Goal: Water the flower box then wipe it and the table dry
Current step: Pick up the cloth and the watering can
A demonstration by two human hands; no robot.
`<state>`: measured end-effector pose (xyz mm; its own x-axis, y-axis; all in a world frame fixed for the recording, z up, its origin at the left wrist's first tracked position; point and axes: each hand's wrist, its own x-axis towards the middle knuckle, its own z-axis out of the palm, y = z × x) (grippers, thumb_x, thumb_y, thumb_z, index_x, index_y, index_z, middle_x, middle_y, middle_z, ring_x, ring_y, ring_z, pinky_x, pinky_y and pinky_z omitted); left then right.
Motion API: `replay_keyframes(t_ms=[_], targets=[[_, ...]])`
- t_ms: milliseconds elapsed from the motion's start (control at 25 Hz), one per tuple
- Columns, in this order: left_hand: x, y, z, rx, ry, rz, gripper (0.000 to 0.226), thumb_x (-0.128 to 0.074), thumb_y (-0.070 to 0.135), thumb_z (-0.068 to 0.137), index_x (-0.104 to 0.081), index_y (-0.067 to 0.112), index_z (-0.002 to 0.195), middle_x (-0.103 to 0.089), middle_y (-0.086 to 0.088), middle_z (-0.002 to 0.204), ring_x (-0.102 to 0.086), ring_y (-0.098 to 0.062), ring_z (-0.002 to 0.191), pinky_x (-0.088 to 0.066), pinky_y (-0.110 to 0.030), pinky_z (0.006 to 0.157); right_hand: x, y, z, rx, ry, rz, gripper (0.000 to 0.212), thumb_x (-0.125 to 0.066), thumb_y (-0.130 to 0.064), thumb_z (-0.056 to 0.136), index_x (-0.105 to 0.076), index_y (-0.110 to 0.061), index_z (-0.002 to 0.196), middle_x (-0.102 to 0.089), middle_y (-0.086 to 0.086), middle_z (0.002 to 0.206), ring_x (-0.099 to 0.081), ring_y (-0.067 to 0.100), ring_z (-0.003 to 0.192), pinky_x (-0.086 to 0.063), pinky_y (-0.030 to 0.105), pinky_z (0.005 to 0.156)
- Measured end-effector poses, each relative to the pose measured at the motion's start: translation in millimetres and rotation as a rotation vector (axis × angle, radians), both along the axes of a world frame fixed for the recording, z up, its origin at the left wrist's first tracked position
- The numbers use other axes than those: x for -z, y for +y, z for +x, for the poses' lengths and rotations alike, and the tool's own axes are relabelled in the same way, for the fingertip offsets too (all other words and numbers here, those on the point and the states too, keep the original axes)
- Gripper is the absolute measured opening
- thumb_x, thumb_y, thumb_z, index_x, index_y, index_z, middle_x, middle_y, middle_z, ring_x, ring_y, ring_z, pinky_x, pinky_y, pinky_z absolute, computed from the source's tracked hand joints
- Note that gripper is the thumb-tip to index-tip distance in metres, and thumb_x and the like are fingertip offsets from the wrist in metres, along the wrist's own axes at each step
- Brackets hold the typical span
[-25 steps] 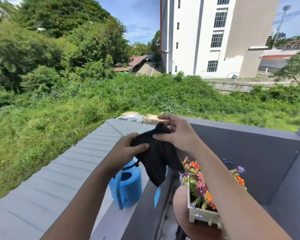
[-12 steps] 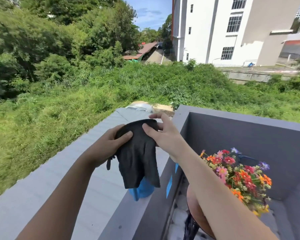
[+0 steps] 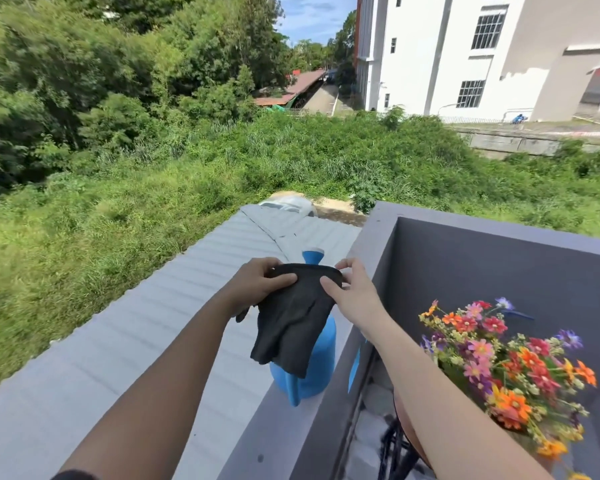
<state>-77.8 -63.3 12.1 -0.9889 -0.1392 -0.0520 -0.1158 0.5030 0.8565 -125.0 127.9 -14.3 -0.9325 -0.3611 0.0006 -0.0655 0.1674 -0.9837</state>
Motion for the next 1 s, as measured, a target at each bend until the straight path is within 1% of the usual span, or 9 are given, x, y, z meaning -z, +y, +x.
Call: replay_keyframes(t_ms=[40,120,240,320,440,560,680,840,1000], targets=[[12,3,-4,-0.047,-0.012,-0.062,0.018,-0.067,0.037,0.083,-0.063,0.020,0.084,-0.063,0.004,0.070,-0.057,-0.005,0.057,-0.041,-0.021,0.046,12,-1,-5,0.036,-0.018,0.054,0.023,-0.061,-0.024,0.092,-0.043,-0.026,0.106,-0.062,0.011,0.119,-0.059,0.018,0.093,-0.051,0.032,0.082],[31,9,-6,-0.147,-0.014,-0.116,0.022,-0.065,0.038,0.083,-0.061,0.022,0.098,-0.064,0.002,0.089,-0.061,-0.012,0.079,-0.051,-0.029,0.064,32,-4,-8,0.064,-0.030,0.137,0.028,-0.059,-0.027,0.093,-0.043,-0.020,0.116,-0.062,0.010,0.120,-0.060,0.021,0.099,-0.051,0.034,0.086],[44,24,2,-0.372,0.077,-0.237,0.036,-0.060,0.037,0.086,-0.053,0.017,0.116,-0.054,-0.004,0.107,-0.054,-0.022,0.100,-0.046,-0.037,0.088,53,-11,-2,0.065,0.131,0.281,0.036,-0.055,-0.030,0.095,-0.044,-0.015,0.126,-0.060,0.009,0.125,-0.058,0.025,0.108,-0.046,0.032,0.089],[42,43,9,-0.446,0.088,-0.391,0.037,-0.048,0.043,0.091,-0.057,0.011,0.108,-0.056,-0.010,0.108,-0.053,-0.028,0.101,-0.041,-0.037,0.087,63,-14,2,0.064,0.264,0.364,0.040,-0.052,-0.031,0.097,-0.045,-0.011,0.131,-0.055,0.009,0.130,-0.054,0.027,0.116,-0.043,0.034,0.096],[41,77,13,-0.361,-0.122,-0.585,0.058,-0.036,0.058,0.090,-0.056,0.006,0.107,-0.061,-0.014,0.108,-0.054,-0.033,0.104,-0.042,-0.038,0.083,72,-13,1,0.026,0.441,0.586,0.051,-0.030,-0.042,0.099,-0.046,-0.010,0.135,-0.052,0.009,0.138,-0.051,0.030,0.125,-0.040,0.039,0.099],[41,94,11,-0.386,-0.219,-0.624,0.054,-0.044,0.054,0.088,-0.051,0.006,0.112,-0.061,-0.011,0.114,-0.054,-0.032,0.111,-0.043,-0.035,0.081,86,-4,-3,-0.051,0.545,0.779,0.084,0.005,-0.052,0.083,-0.031,-0.016,0.149,-0.034,0.003,0.158,-0.034,0.022,0.144,-0.029,0.040,0.112],[42,94,6,-0.409,-0.269,-0.618,0.050,-0.048,0.050,0.089,-0.049,0.007,0.114,-0.060,-0.010,0.117,-0.054,-0.031,0.113,-0.043,-0.034,0.084,98,2,-3,-0.088,0.490,0.818,0.095,0.023,-0.064,0.082,-0.018,-0.019,0.154,-0.018,-0.004,0.163,-0.016,0.013,0.150,-0.016,0.040,0.119],[50,89,1,-0.392,-0.220,-0.617,0.046,-0.045,0.043,0.092,-0.052,0.002,0.111,-0.061,-0.016,0.114,-0.057,-0.033,0.107,-0.043,-0.035,0.083,108,2,5,-0.059,0.241,0.685,0.055,-0.014,-0.041,0.104,-0.013,-0.020,0.155,-0.009,-0.006,0.164,-0.007,0.009,0.151,-0.006,0.039,0.121],[43,92,5,-0.357,-0.104,-0.591,0.035,-0.044,0.036,0.093,-0.054,0.003,0.096,-0.064,-0.016,0.104,-0.057,-0.034,0.099,-0.036,-0.032,0.074,112,1,19,0.070,0.221,0.562,0.056,-0.013,-0.040,0.102,-0.018,-0.020,0.154,-0.017,-0.007,0.163,-0.010,0.009,0.151,-0.004,0.038,0.121]])
